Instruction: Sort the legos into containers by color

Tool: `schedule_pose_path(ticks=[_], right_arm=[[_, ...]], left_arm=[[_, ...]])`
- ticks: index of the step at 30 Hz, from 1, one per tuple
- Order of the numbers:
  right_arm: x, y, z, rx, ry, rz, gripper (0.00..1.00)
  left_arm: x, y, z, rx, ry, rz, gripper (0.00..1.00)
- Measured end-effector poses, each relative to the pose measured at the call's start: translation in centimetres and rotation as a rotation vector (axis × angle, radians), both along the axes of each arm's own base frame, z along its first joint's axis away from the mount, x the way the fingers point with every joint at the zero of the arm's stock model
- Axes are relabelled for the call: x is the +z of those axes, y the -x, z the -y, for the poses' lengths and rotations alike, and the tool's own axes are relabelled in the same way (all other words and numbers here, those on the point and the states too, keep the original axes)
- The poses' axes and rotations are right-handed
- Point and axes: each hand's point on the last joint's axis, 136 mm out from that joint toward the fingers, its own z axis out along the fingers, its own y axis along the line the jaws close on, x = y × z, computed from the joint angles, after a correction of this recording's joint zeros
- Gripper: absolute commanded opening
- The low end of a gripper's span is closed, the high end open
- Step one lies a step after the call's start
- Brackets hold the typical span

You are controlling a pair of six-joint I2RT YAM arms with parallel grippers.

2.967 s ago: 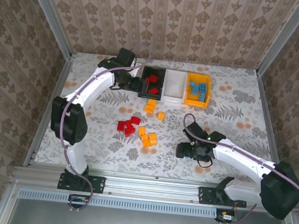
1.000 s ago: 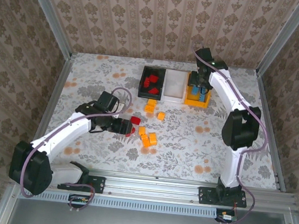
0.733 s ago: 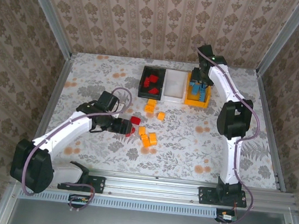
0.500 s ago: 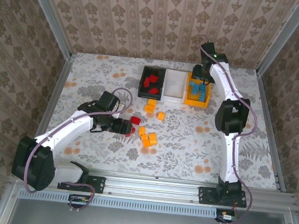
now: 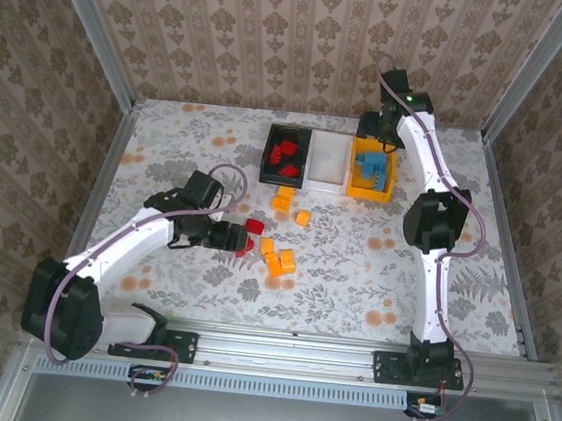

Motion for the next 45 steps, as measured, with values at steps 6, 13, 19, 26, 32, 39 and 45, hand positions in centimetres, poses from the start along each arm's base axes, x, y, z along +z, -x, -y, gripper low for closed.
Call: schedule_pose_path(ticks=[6, 13, 19, 26, 32, 39, 45], right_arm=[[4.6, 4.1, -2.8, 0.073, -0.038, 0.028, 0.81], [4.6, 15.1, -9.8, 0.262, -0.152, -0.003, 0.81], [-2.5, 21.2, -9.1, 0.236, -0.218, -0.152, 0.81], [-6.7, 26.1, -8.0, 0.211, -0.242, -0.236, 0.81], [-8.1, 27.5, -7.7, 0.201, -0.26, -0.243, 0.81], [-8.3, 27.6, -7.7, 0.195, -0.27, -0.231, 0.81], [-8.3, 27.6, -7.7, 0.191, -0.273, -0.226, 0.81]], left_arm=[[0.5, 0.3, 1.5, -0.012, 0.029, 0.015, 0.79], [-1.4, 1.3, 4.8, -0.071, 0.025, -0.029, 0.79], [-4.0, 2.5, 7.9, -0.139, -0.025, -0.095, 0.78], [-5.2, 3.1, 10.3, -0.165, -0.058, -0.118, 0.78], [-6.0, 2.6, 11.6, -0.159, -0.086, -0.128, 0.78], [-7.3, 2.4, 11.1, -0.146, -0.139, -0.139, 0.75], [-7.4, 2.3, 10.7, -0.135, -0.154, -0.14, 0.67]])
